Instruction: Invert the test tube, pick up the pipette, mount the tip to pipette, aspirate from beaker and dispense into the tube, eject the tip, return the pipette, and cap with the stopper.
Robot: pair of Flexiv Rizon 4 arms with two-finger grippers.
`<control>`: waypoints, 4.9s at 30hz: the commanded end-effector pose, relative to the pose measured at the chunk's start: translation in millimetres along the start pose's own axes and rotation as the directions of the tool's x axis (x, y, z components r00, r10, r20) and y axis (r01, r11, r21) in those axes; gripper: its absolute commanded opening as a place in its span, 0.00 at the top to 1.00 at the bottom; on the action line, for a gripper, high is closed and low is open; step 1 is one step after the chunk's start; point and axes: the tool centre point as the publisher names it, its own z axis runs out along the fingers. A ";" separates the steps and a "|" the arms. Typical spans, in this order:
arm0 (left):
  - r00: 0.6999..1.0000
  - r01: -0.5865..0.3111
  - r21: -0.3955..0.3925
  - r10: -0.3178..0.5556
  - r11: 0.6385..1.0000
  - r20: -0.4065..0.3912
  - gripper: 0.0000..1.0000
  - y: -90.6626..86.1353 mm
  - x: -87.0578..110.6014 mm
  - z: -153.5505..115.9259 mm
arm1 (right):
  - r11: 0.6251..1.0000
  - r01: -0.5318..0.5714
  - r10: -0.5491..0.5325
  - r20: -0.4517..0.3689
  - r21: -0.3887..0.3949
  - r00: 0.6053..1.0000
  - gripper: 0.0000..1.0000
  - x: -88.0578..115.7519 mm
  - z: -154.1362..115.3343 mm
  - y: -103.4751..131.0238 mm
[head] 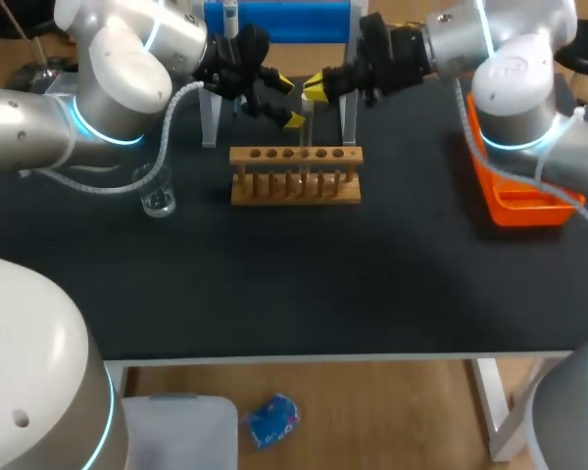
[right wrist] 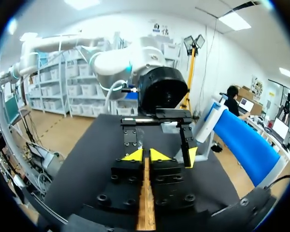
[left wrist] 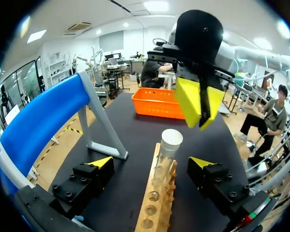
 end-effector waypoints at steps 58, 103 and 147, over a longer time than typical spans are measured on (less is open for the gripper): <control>1.000 0.001 -0.004 -0.001 1.000 -0.004 0.00 -0.6 -1.1 -0.5 | 0.953 -0.125 0.090 -0.135 -0.276 0.987 1.00 -15.5 29.4 -25.3; 0.998 0.054 0.017 -0.054 0.998 0.014 0.00 -1.3 0.5 -11.6 | 0.953 -0.017 -0.005 0.072 0.302 0.997 0.00 17.6 -62.7 -10.5; 0.926 0.235 -0.017 -0.218 0.972 0.309 0.00 44.5 34.4 -142.1 | 0.954 -0.163 0.104 0.233 0.250 0.967 0.00 66.5 -159.2 -65.9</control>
